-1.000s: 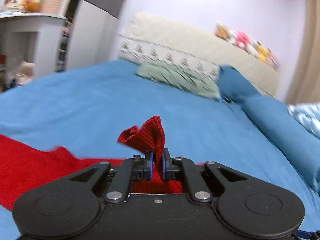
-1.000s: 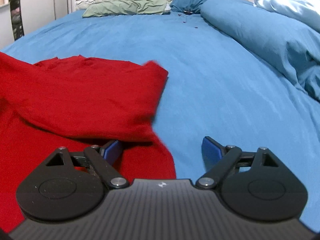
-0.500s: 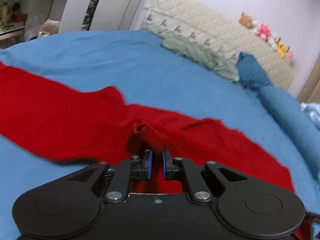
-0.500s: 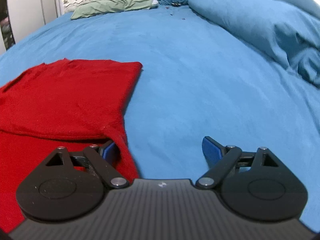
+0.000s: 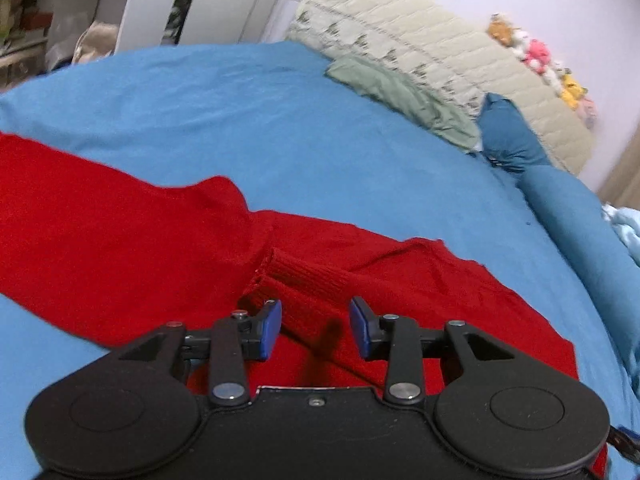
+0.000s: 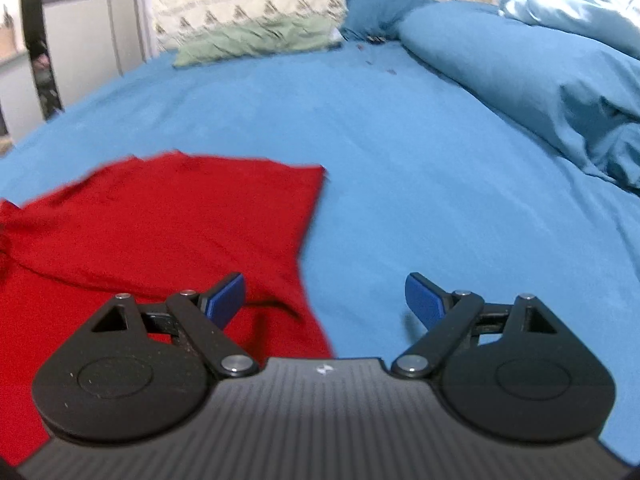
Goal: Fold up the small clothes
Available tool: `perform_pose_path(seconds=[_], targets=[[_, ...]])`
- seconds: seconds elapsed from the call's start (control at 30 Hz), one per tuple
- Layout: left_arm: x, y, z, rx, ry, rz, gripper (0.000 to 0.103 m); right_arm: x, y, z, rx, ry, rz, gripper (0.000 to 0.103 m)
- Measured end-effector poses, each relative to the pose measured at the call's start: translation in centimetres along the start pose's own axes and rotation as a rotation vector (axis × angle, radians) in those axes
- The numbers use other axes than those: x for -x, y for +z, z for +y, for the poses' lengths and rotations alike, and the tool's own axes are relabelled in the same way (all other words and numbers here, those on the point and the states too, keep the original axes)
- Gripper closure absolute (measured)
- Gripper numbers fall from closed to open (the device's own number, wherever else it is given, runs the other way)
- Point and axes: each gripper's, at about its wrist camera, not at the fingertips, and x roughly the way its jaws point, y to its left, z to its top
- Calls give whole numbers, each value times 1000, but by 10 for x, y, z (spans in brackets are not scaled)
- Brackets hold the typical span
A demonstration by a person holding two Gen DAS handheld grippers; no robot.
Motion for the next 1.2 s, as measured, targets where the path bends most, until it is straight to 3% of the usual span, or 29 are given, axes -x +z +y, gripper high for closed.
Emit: perform_pose_path(seconds=[0.13, 0.3, 0.47, 0.5, 0.53, 0.77, 0.83, 0.9, 0.93, 1.0, 1.07, 1.13, 1.2], targets=[[-14, 2, 4, 56, 56, 16, 66, 1, 4, 12, 23, 79, -27, 1], [-3, 0, 9, 84, 114, -5, 66, -12, 6, 30, 58, 116, -10, 1], [-14, 1, 7, 60, 106, 19, 66, -16, 2, 38, 55, 135, -2, 1], [-17, 2, 5, 45, 116, 17, 73, -16, 2, 39, 58, 137, 0, 1], [-18, 3, 2, 32, 127, 18, 97, -17, 1, 39, 62, 137, 3, 1], [40, -2, -13, -27, 81, -109, 96, -18, 2, 42, 88, 147, -10, 1], [31, -8, -10, -64, 130, -70, 95, -22, 0, 44, 97, 153, 3, 1], [8, -14, 4, -37, 153, 40, 93, -30, -2, 47, 110, 164, 37, 1], [4, -17, 9, -20, 142, 58, 92, -34, -4, 49, 118, 160, 55, 1], [16, -17, 9, -20, 129, 37, 87, -35, -7, 52, 143, 154, 61, 1], [35, -14, 1, -46, 117, 3, 65, -31, -7, 54, 167, 157, 46, 0], [49, -10, -8, -91, 55, -43, 53, -32, -6, 55, 165, 167, 38, 0], [45, -4, -21, -147, 24, -48, 53, -36, -4, 55, 150, 174, 39, 0]])
